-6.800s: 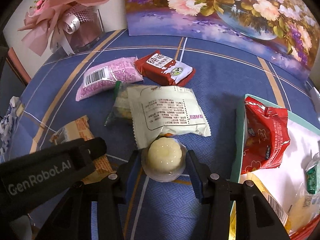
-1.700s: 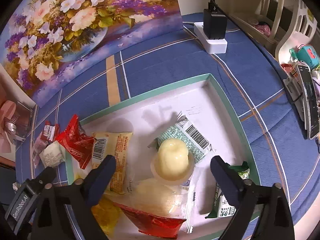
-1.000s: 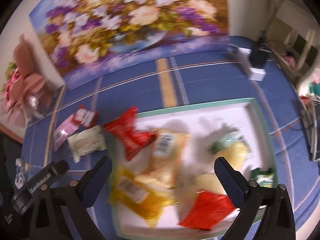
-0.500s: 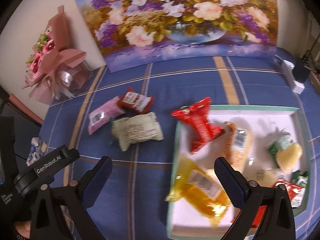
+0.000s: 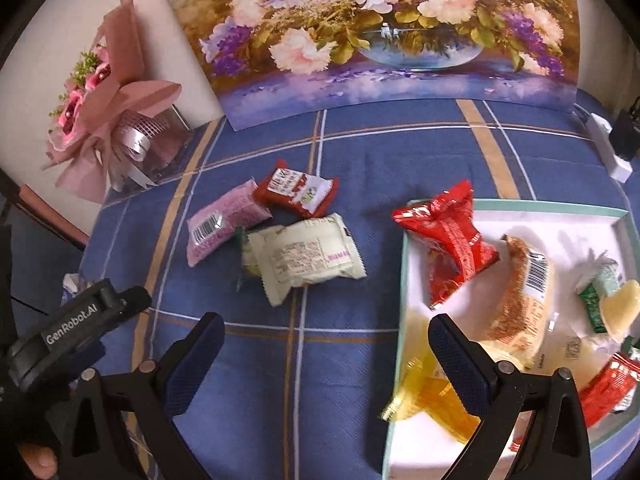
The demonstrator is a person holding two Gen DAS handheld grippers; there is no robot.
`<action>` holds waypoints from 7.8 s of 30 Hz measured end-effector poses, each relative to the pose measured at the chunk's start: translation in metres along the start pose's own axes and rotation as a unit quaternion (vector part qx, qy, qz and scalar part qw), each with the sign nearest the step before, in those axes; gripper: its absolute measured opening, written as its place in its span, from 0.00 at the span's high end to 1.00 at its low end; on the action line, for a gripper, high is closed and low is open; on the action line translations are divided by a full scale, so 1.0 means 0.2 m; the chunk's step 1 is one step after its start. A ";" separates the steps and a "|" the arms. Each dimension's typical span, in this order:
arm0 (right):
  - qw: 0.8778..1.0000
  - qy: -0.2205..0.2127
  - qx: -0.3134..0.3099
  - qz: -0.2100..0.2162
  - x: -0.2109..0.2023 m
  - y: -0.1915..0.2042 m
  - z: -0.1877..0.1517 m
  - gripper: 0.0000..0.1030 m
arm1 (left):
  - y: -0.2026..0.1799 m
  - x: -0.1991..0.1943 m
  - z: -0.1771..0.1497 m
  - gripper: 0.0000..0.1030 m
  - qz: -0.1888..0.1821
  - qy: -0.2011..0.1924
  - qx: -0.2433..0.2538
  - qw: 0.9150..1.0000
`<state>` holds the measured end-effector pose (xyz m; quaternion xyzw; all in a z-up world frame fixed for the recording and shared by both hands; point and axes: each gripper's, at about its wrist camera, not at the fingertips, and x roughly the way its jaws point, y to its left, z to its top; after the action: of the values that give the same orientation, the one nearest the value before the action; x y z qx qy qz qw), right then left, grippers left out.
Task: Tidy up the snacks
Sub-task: 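Withdraw both tools from the tray toward the remaining snacks, then grasp the green-wrapped cake with left tool while right tool grasps white printed pack, then carry the cake and white pack into the tray with both tools, then open both tools over the tray and withdraw toward the last snacks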
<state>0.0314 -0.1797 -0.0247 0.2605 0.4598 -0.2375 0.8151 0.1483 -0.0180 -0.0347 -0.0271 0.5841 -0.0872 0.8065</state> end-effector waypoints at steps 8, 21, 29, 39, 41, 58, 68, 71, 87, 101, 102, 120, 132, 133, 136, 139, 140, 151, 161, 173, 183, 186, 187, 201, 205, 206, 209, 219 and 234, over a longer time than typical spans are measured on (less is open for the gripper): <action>1.000 -0.011 -0.001 0.013 0.07 0.03 0.06 0.11 | -0.03 0.07 0.05 0.04 -0.023 0.004 0.014 1.000; 0.999 0.003 -0.024 0.029 0.23 0.06 0.12 0.24 | -0.17 0.19 0.09 0.04 -0.034 0.007 0.047 0.998; 0.999 0.013 -0.025 0.041 0.30 0.06 0.18 0.24 | -0.23 0.26 0.16 0.04 -0.043 0.026 0.042 0.998; 0.998 0.026 -0.027 0.057 0.38 0.04 0.21 0.24 | -0.24 0.44 0.13 0.04 -0.072 0.069 -0.010 0.995; 0.997 0.031 -0.020 0.061 0.40 0.02 0.20 0.24 | -0.22 0.46 0.12 0.04 -0.074 0.071 -0.018 0.995; 0.998 0.029 -0.036 0.042 0.45 0.01 0.17 0.40 | -0.22 0.49 0.07 0.04 -0.071 0.076 -0.020 0.994; 0.999 0.027 -0.005 0.037 0.42 -0.06 0.19 0.43 | -0.35 0.48 0.02 0.04 -0.082 0.075 0.012 0.994; 0.999 0.031 -0.014 0.037 0.42 -0.06 0.19 0.43 | -0.39 0.50 0.00 0.04 -0.085 0.079 0.020 0.993; 0.998 0.032 -0.048 0.012 0.42 -0.03 0.17 0.43 | -0.55 0.55 0.00 0.04 -0.054 0.073 0.064 0.994; 0.998 0.034 -0.043 0.014 0.43 -0.04 0.17 0.43 | -0.45 0.52 0.05 0.28 -0.060 0.071 0.050 0.994; 0.998 0.034 -0.043 0.014 0.43 -0.04 0.18 0.43 | -0.44 0.51 0.05 0.30 -0.061 0.070 0.052 0.994; 0.999 0.011 -0.041 0.023 0.33 -0.03 0.20 0.43 | -0.38 0.43 0.03 0.51 -0.074 0.061 0.041 0.995; 0.999 0.026 -0.024 0.003 0.21 -0.08 0.20 0.43 | -0.30 0.23 0.03 0.51 -0.104 0.056 0.015 0.993; 0.999 0.025 -0.024 -0.002 0.18 -0.09 0.20 0.43 | -0.30 0.20 0.03 0.51 -0.107 0.054 0.014 0.993; 0.999 0.020 -0.025 -0.017 0.11 -0.11 0.19 0.43 | -0.30 0.13 0.02 0.51 -0.116 0.049 0.012 0.992; 0.999 0.014 -0.019 -0.023 0.03 -0.14 0.18 0.43 | -0.31 0.06 0.02 0.51 -0.128 0.043 0.011 0.991; 0.999 0.012 -0.017 -0.026 0.01 -0.16 0.18 0.43 | -0.32 0.03 0.01 0.51 -0.134 0.040 0.012 0.990; 0.999 -0.011 0.025 -0.041 -0.26 -0.30 0.13 0.43 | -0.50 -0.25 -0.16 0.51 -0.165 0.024 0.064 0.984; 0.996 -0.017 0.065 -0.055 -0.46 -0.47 0.00 0.43 | -0.60 -0.36 -0.31 0.51 -0.177 0.028 0.106 0.978; 0.994 -0.017 0.074 -0.080 -0.55 -0.56 -0.17 0.43 | -0.67 -0.35 -0.57 0.51 -0.193 0.065 0.153 0.967; 0.992 0.007 0.082 -0.100 -0.52 -0.62 -0.29 0.43 | -0.67 -0.27 -0.70 0.51 -0.188 0.092 0.156 0.965; 0.990 0.019 0.084 -0.110 -0.49 -0.64 -0.32 0.43 | -0.67 -0.23 -0.73 0.51 -0.184 0.107 0.154 0.965; 0.990 0.024 0.088 -0.111 -0.48 -0.65 -0.33 0.43 | -0.67 -0.22 -0.74 0.51 -0.183 0.109 0.154 0.965; 0.982 0.058 0.104 -0.147 -0.36 -0.76 -0.36 0.43 | -0.75 -0.14 -0.82 0.51 -0.187 0.128 0.178 0.958; 0.980 0.070 0.103 -0.155 -0.34 -0.77 -0.37 0.41 | -0.75 -0.12 -0.83 0.50 -0.183 0.134 0.179 0.957; 0.980 0.072 0.103 -0.156 -0.33 -0.77 -0.37 0.41 | -0.76 -0.11 -0.83 0.50 -0.183 0.138 0.179 0.957; 0.978 0.081 0.104 -0.161 -0.32 -0.78 -0.38 0.41 | -0.76 -0.09 -0.84 0.49 -0.180 0.144 0.179 0.956; 0.977 0.088 0.107 -0.163 -0.31 -0.79 -0.39 0.40 | -0.74 -0.09 -0.84 0.30 -0.189 0.165 0.169 0.953; 0.979 0.067 0.118 -0.152 -0.38 -0.82 -0.35 0.30 | -0.68 -0.21 -0.73 0.18 -0.182 0.124 0.149 0.964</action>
<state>-0.1501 -0.2464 -0.0225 0.2972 0.5167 -0.3932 0.7000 -0.0164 -0.1364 -0.0221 -0.0015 0.6449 -0.3209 0.6936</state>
